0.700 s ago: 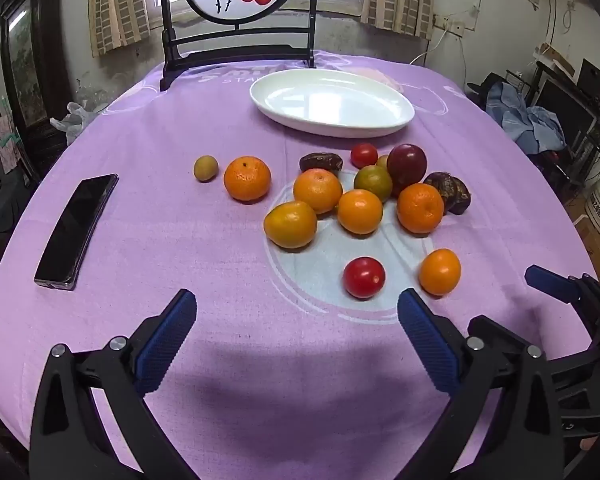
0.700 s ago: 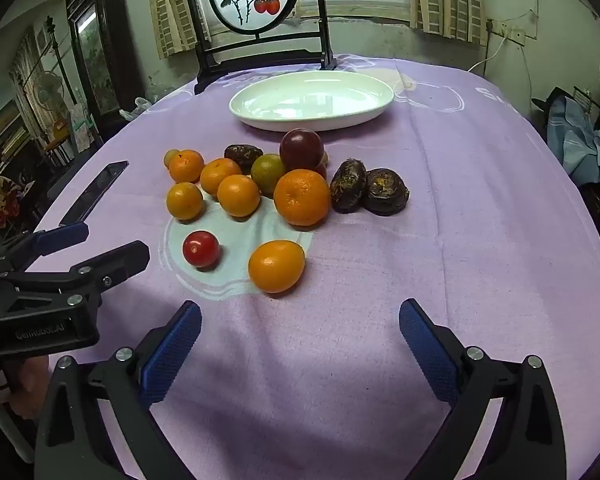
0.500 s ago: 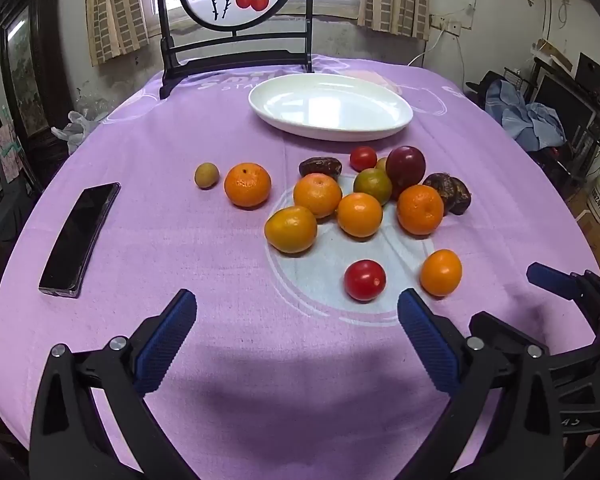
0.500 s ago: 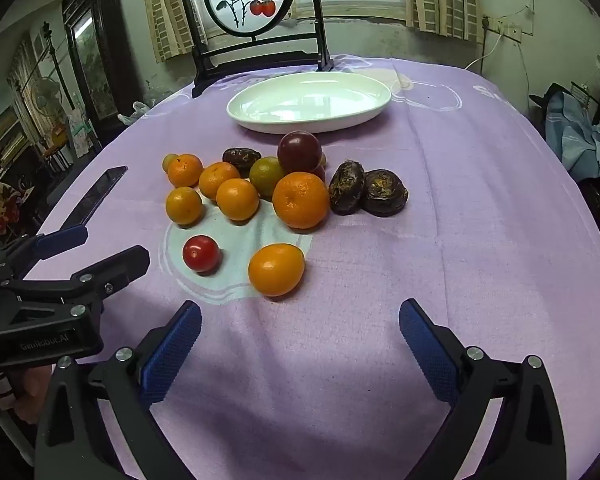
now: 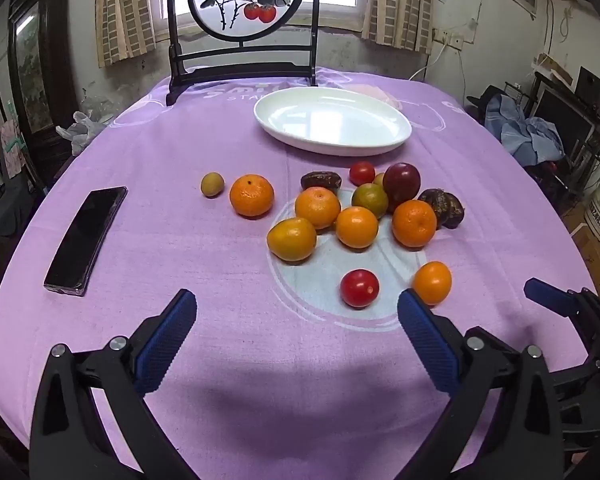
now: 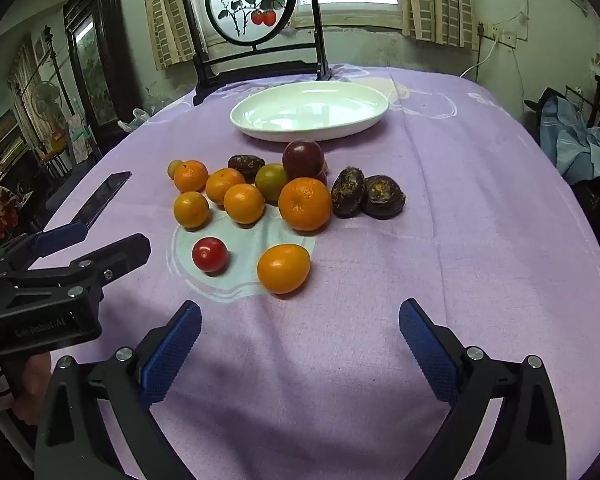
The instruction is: Organize fruits
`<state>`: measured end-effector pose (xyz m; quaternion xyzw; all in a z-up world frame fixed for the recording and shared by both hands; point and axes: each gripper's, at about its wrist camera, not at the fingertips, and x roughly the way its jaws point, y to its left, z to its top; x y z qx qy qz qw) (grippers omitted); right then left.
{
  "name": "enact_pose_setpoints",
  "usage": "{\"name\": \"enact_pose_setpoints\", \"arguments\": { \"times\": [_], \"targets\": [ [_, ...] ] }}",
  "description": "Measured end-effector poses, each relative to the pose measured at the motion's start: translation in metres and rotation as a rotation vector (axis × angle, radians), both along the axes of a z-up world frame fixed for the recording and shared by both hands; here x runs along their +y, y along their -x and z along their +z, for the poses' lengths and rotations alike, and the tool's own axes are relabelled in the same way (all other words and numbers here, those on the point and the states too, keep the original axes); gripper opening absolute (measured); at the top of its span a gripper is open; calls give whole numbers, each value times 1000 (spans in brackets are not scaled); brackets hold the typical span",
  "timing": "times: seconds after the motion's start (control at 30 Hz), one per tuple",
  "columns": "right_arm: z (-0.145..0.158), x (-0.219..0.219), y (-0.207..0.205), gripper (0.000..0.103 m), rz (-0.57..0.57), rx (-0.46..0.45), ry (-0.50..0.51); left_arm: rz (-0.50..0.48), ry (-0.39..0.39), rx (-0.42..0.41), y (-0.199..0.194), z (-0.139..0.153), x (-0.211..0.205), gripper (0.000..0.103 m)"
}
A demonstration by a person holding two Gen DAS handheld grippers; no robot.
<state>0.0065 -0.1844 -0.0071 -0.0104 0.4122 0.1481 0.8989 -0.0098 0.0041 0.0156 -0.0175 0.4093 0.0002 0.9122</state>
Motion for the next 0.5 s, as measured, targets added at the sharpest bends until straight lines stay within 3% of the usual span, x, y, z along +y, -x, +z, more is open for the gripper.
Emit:
{"name": "enact_pose_setpoints", "arguments": {
  "times": [0.5],
  "targets": [
    [-3,0,6,100,-6,-14,-19,11,8,-60,8,6,4,99]
  ]
}}
